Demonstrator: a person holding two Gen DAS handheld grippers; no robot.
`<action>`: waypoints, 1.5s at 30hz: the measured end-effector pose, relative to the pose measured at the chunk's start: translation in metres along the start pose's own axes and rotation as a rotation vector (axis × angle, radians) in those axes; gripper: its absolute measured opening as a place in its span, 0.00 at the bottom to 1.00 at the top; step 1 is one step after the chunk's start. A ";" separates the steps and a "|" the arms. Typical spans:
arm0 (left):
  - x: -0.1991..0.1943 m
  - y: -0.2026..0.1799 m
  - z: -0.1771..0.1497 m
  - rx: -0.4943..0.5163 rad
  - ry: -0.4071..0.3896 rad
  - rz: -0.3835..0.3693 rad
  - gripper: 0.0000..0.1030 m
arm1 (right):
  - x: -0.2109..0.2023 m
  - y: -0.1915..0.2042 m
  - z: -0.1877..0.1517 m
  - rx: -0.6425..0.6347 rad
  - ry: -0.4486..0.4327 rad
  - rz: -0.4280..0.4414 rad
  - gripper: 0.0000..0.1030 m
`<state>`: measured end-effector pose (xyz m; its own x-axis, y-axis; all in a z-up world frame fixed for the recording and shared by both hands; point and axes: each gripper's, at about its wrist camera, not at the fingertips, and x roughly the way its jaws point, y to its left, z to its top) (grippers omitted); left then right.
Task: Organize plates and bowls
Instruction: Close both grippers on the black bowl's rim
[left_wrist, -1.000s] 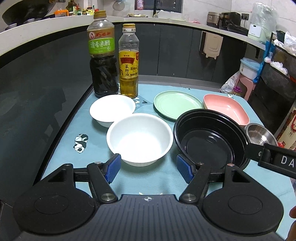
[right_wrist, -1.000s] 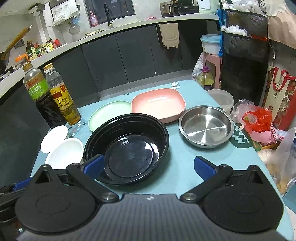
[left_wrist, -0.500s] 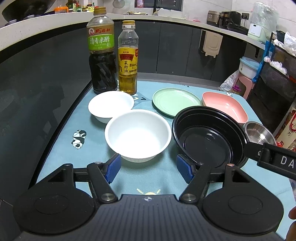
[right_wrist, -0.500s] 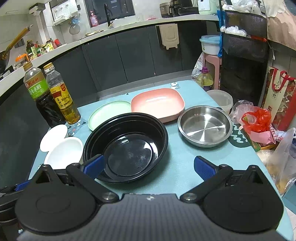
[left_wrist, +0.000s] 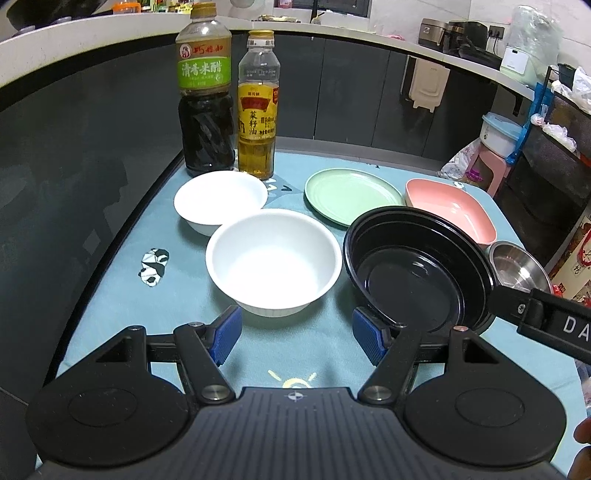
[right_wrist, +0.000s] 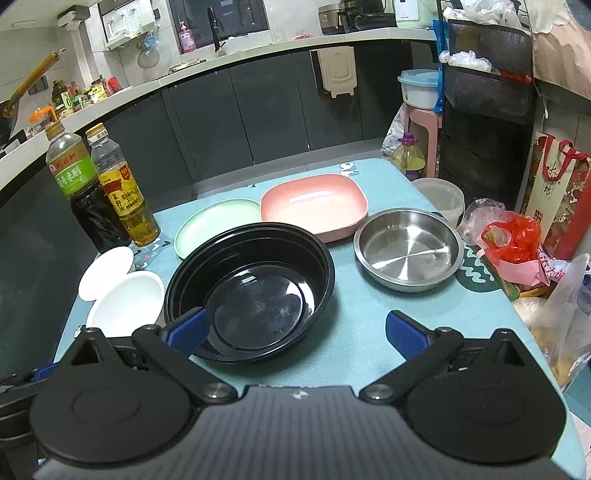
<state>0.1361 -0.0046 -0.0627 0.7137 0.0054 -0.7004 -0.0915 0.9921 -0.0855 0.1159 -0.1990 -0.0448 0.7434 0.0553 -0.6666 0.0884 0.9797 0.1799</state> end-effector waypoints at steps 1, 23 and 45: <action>0.001 0.001 0.001 -0.008 0.006 -0.007 0.61 | 0.001 -0.001 0.000 0.006 0.003 0.000 0.63; 0.056 -0.015 0.022 -0.226 0.244 -0.222 0.45 | 0.046 -0.034 0.011 0.158 0.159 0.093 0.45; 0.053 -0.026 0.010 -0.158 0.204 -0.253 0.17 | 0.055 -0.047 0.005 0.152 0.183 0.128 0.20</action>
<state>0.1832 -0.0290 -0.0901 0.5757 -0.2791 -0.7686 -0.0473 0.9270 -0.3721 0.1558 -0.2433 -0.0862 0.6238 0.2239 -0.7488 0.1106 0.9232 0.3681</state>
